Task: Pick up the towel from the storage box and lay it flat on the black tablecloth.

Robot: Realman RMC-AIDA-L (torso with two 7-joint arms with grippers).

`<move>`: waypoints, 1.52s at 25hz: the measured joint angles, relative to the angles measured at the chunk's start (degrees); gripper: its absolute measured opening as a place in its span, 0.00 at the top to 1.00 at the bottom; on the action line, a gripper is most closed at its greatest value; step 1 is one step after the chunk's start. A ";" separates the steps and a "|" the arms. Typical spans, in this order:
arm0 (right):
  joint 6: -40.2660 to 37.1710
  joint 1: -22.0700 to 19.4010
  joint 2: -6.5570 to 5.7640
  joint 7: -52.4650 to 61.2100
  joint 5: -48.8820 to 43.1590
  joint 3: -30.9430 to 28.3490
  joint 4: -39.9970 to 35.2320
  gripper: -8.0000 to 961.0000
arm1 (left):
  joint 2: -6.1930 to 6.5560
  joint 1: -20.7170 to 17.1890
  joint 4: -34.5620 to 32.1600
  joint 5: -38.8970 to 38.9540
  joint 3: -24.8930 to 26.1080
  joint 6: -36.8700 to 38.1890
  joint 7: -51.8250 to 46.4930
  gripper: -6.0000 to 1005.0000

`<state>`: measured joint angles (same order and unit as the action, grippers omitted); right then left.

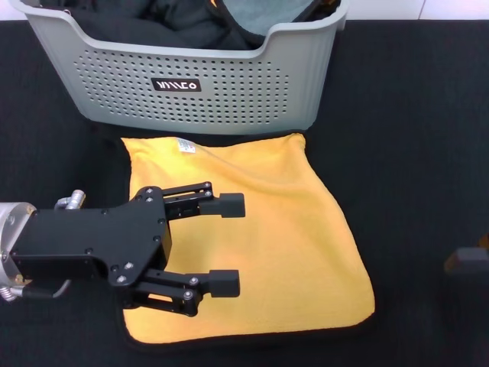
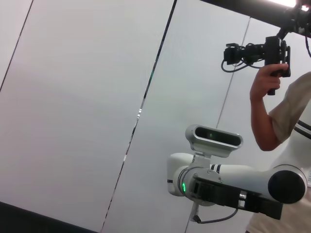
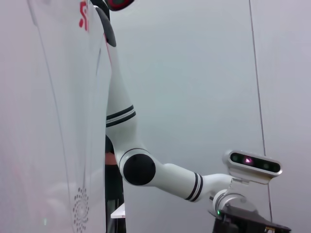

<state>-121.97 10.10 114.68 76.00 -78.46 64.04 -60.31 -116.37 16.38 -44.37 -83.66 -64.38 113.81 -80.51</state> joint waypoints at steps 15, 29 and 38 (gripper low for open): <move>-0.83 0.34 0.01 -0.95 0.06 -0.31 1.06 0.20 | -0.93 -0.78 0.85 0.41 0.09 0.20 2.76 0.12; -0.66 1.14 0.01 -1.73 -0.03 -0.85 3.09 0.20 | -1.26 -0.59 1.04 0.44 0.26 0.27 3.26 0.12; 0.06 2.44 0.01 -2.19 -0.52 -0.84 3.30 0.20 | -1.23 -0.16 1.04 0.60 0.47 0.27 3.86 0.12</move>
<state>-121.91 12.54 114.69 73.80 -78.98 63.20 -57.00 -117.60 16.22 -43.33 -83.06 -63.92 114.09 -76.66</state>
